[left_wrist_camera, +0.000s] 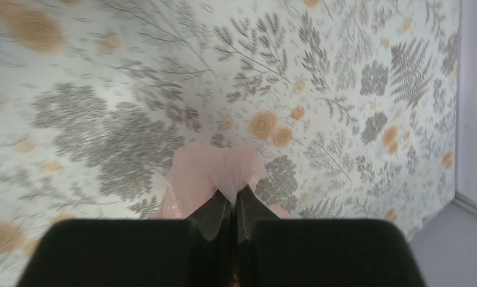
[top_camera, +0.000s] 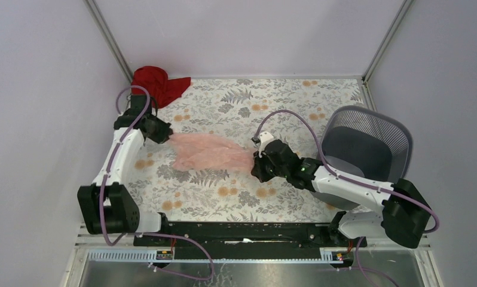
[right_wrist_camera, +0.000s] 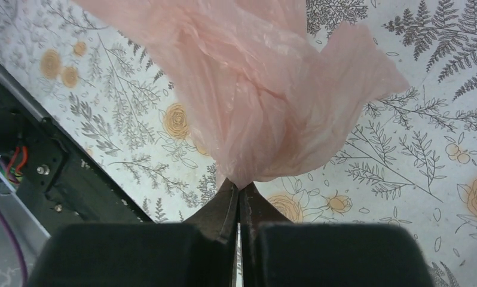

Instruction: Put the trash bags into the trash bin

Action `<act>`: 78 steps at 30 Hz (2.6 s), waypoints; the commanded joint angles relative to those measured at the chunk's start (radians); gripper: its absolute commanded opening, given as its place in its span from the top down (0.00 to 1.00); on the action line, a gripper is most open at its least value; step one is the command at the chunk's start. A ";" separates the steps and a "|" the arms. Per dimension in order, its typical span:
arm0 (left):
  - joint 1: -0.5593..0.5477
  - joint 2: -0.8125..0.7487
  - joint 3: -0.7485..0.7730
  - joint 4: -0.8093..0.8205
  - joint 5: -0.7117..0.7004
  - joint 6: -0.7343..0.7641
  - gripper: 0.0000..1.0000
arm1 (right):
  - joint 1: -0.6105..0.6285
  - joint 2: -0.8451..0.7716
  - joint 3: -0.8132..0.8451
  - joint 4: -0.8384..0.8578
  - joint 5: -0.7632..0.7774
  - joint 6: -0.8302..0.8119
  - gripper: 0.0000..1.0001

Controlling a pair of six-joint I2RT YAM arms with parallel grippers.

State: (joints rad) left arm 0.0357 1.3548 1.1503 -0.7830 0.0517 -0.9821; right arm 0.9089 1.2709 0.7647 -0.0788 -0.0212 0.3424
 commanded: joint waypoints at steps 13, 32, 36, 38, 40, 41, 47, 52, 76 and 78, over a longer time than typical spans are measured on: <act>-0.312 -0.469 -0.320 -0.030 -0.143 0.156 0.01 | -0.063 0.057 0.160 -0.161 0.247 0.053 1.00; -0.396 -0.166 -0.190 0.217 -0.115 0.411 0.01 | -0.069 0.007 0.121 -0.149 0.124 -0.012 1.00; -0.396 -0.101 -0.175 0.258 -0.145 0.423 0.08 | -0.070 -0.007 0.107 -0.152 0.123 -0.016 1.00; -0.396 -0.075 -0.165 0.267 -0.162 0.431 0.22 | -0.069 -0.013 0.099 -0.154 0.123 -0.016 1.00; -0.396 -0.059 -0.136 0.246 -0.177 0.443 0.51 | -0.069 -0.018 0.095 -0.158 0.124 -0.018 1.00; -0.396 -0.064 -0.120 0.230 -0.184 0.450 0.68 | -0.068 -0.020 0.095 -0.161 0.126 -0.019 1.00; -0.396 -0.342 -0.061 0.165 -0.206 0.462 1.00 | -0.070 -0.028 0.104 -0.197 0.211 -0.043 1.00; -0.396 -0.602 -0.046 0.125 -0.230 0.446 1.00 | -0.068 -0.003 0.150 -0.222 0.273 -0.050 1.00; -0.396 -0.617 0.081 0.011 0.059 0.567 1.00 | -0.067 -0.026 0.148 -0.183 -0.105 -0.098 0.35; -0.396 -0.620 0.048 0.043 0.146 0.589 1.00 | -0.065 0.031 0.173 -0.182 -0.152 -0.117 0.36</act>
State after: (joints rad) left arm -0.3607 0.7296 1.2278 -0.8146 0.0174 -0.4671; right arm 0.8440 1.2221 0.9054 -0.2886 -0.1116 0.2722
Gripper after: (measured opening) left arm 0.006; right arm 0.652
